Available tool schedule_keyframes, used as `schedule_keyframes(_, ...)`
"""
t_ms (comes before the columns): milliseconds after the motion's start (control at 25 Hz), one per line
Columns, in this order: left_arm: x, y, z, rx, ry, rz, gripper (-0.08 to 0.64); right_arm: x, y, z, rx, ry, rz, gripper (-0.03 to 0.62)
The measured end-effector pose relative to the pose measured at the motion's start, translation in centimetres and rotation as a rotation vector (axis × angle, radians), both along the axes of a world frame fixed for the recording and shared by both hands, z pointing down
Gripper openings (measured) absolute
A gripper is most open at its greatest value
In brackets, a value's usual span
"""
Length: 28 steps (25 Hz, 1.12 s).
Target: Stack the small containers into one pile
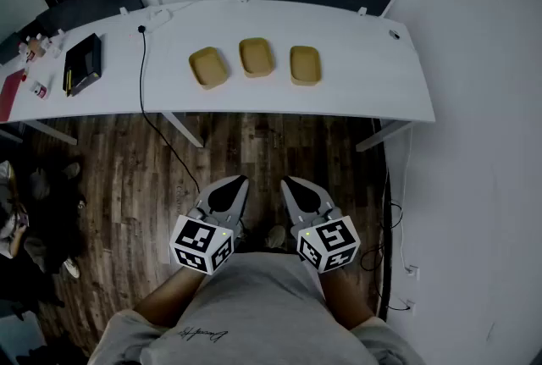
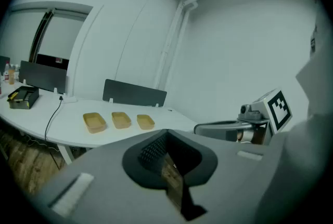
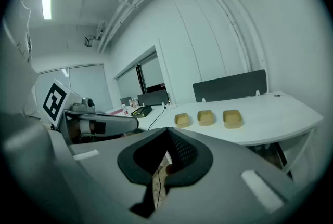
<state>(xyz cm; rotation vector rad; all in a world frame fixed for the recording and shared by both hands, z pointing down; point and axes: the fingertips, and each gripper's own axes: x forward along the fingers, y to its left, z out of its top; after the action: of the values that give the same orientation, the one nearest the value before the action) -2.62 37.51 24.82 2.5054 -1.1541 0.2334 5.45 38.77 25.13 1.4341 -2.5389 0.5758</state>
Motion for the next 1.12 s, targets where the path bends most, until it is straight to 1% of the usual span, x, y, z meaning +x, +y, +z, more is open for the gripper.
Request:
schedule_keyframes(360, -1.3, -0.7, 0.0, -0.008, 0.003, -0.007, 0.002, -1.4, -0.9, 0.1, -0.01, -0.004, -0.003, 0.014)
schedule_keyframes(560, -2.0, -1.6, -0.1, -0.003, 0.009, 0.001, 0.002, -2.2, -1.8, -0.1, -0.029, -0.075, 0.019, 0.015)
schedule_keyframes(840, -3.5, -2.7, -0.1, -0.009, 0.029, 0.038, 0.002, -3.8, -2.9, -0.3, -0.012, -0.034, 0.071, 0.015)
schedule_keyframes(1120, -6.0, -3.4, -0.1, 0.0, 0.037, 0.076, 0.002, -6.2, -3.5, -0.9, 0.011, -0.038, 0.114, 0.015)
